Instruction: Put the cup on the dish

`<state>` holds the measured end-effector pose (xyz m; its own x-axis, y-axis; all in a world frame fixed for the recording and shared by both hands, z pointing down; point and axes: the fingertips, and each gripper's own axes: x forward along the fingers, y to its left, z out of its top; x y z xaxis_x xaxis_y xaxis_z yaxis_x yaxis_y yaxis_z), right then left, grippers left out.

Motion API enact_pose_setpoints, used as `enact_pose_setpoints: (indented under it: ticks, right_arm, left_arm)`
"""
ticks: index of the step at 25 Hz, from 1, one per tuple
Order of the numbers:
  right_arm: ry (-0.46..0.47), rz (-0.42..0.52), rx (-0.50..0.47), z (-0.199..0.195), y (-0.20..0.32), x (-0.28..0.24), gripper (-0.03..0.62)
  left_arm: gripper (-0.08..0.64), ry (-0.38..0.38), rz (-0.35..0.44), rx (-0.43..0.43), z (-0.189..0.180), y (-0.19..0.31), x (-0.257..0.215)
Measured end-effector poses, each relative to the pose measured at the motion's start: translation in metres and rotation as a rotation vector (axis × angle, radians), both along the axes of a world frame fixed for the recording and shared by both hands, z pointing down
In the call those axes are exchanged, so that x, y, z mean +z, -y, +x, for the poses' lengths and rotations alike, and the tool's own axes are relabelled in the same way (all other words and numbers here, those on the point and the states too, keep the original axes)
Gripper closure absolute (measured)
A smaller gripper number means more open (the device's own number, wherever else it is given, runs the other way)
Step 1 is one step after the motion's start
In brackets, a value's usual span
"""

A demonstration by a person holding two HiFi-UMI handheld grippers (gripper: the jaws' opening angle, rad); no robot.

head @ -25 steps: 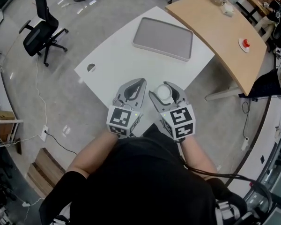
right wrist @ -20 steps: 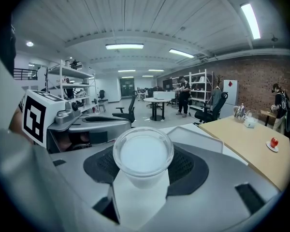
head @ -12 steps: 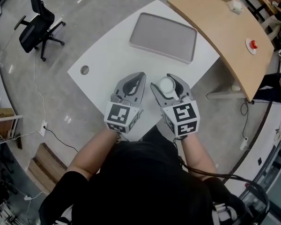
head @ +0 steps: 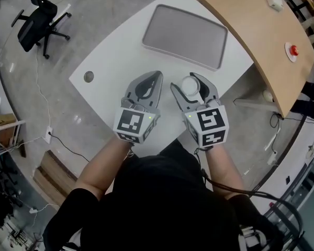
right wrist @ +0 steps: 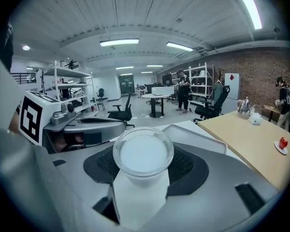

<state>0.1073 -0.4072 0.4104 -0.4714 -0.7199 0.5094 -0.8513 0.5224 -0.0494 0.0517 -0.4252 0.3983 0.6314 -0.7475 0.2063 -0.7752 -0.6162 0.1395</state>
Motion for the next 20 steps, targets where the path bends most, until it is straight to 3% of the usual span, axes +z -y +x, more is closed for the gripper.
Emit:
enact_pose_setpoints:
  ticks: [12, 20]
  right_arm:
    - [0.009, -0.019, 0.009, 0.01, 0.071, 0.038, 0.344]
    - [0.006, -0.005, 0.034, 0.025, 0.126, 0.055, 0.344]
  left_arm:
    - [0.554, 0.014, -0.022, 0.001, 0.012, 0.072, 0.043]
    - [0.554, 0.023, 0.002, -0.042, 0.014, 0.137, 0.06]
